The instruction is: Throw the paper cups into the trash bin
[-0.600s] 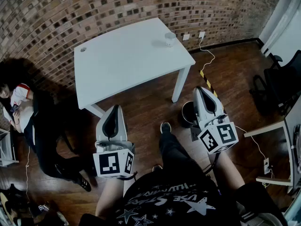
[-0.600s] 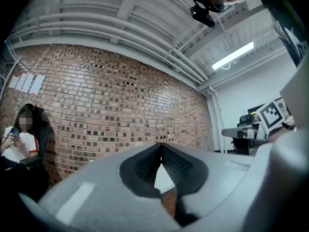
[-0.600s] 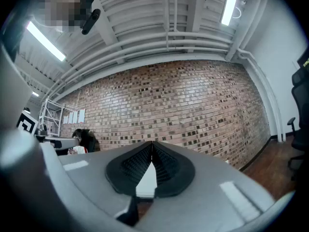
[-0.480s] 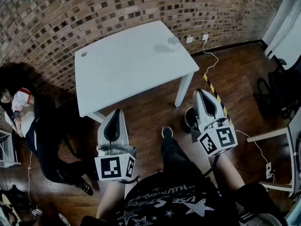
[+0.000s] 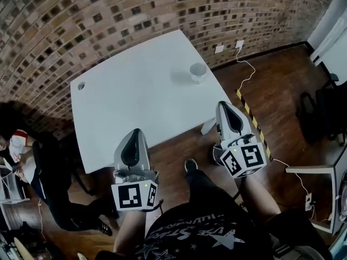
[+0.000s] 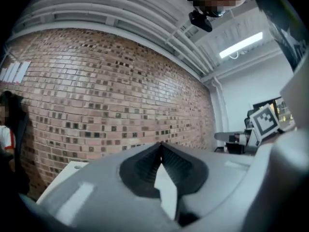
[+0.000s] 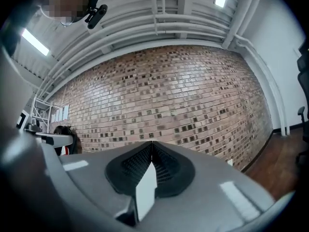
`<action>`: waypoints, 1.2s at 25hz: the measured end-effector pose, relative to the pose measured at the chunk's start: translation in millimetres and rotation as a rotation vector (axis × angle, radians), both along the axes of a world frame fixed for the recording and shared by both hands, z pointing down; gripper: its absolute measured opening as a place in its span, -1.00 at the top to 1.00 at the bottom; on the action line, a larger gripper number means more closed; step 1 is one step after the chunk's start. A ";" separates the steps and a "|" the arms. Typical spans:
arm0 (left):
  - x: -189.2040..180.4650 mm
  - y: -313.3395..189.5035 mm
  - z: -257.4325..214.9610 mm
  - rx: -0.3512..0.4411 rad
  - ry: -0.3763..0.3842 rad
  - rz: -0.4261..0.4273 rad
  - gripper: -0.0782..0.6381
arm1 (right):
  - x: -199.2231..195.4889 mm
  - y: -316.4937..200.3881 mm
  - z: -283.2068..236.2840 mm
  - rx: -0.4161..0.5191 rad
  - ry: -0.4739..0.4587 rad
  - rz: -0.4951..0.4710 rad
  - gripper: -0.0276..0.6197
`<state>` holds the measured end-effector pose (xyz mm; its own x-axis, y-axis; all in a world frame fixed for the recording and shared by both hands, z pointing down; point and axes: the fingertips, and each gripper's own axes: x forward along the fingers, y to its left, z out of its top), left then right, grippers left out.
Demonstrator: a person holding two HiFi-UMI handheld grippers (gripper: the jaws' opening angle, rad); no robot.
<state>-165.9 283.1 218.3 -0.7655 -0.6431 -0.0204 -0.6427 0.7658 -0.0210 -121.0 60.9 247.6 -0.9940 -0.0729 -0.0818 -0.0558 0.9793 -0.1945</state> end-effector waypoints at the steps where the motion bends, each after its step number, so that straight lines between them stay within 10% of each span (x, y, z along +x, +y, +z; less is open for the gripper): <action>1: -9.2 -9.5 0.0 -0.005 0.003 0.004 0.77 | -10.1 -7.7 0.4 0.000 0.003 0.001 0.90; 30: -116.4 -121.7 43.4 -0.032 0.068 0.201 0.77 | -116.0 -62.7 43.6 0.082 0.078 0.102 0.89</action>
